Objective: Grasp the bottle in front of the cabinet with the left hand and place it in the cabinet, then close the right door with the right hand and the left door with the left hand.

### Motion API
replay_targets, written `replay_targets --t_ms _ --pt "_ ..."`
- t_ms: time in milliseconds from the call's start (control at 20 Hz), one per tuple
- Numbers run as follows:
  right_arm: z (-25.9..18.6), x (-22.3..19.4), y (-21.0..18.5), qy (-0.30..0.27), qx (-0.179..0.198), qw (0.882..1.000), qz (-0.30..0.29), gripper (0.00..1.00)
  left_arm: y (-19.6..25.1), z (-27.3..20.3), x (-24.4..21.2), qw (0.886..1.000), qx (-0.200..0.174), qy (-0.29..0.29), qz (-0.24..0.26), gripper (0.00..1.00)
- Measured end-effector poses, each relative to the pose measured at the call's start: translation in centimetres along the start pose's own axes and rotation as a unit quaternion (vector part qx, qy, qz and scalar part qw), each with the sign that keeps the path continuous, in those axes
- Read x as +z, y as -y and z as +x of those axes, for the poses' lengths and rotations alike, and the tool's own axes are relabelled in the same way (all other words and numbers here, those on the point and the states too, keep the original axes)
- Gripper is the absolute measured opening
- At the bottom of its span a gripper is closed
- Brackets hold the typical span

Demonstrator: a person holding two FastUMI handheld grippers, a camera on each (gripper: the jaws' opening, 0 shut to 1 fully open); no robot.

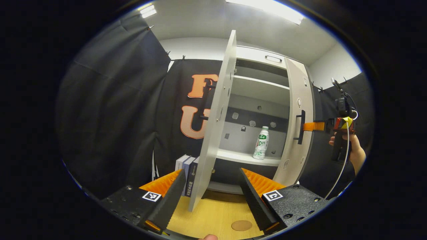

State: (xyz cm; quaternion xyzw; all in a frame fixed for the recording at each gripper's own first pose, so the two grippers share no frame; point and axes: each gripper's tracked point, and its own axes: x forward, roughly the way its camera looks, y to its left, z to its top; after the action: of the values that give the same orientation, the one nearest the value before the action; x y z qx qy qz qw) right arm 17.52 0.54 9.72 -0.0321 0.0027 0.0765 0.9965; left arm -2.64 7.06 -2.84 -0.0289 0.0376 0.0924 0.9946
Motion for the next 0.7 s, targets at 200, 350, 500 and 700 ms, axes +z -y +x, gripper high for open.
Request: replay_targets --t_ms 200,350,500,700 --pt "1.4 -0.4 -0.8 0.001 -0.008 1.000 -0.006 0.95 -2.5 0.0 0.7 1.000 0.027 0.007 0.004 0.95" --pt "1.9 -0.5 -1.3 0.002 -0.009 1.000 -0.007 0.95 -4.0 0.3 1.3 0.999 0.042 0.012 0.007 0.96" --pt "2.8 -0.7 -1.4 0.000 -0.011 1.000 0.003 0.95 -5.2 0.6 2.1 0.999 0.051 0.018 0.005 0.96" --pt "2.8 -1.0 -1.1 0.001 -0.016 1.000 0.008 0.95 -6.3 1.7 3.6 0.998 0.056 0.028 -0.014 0.96"
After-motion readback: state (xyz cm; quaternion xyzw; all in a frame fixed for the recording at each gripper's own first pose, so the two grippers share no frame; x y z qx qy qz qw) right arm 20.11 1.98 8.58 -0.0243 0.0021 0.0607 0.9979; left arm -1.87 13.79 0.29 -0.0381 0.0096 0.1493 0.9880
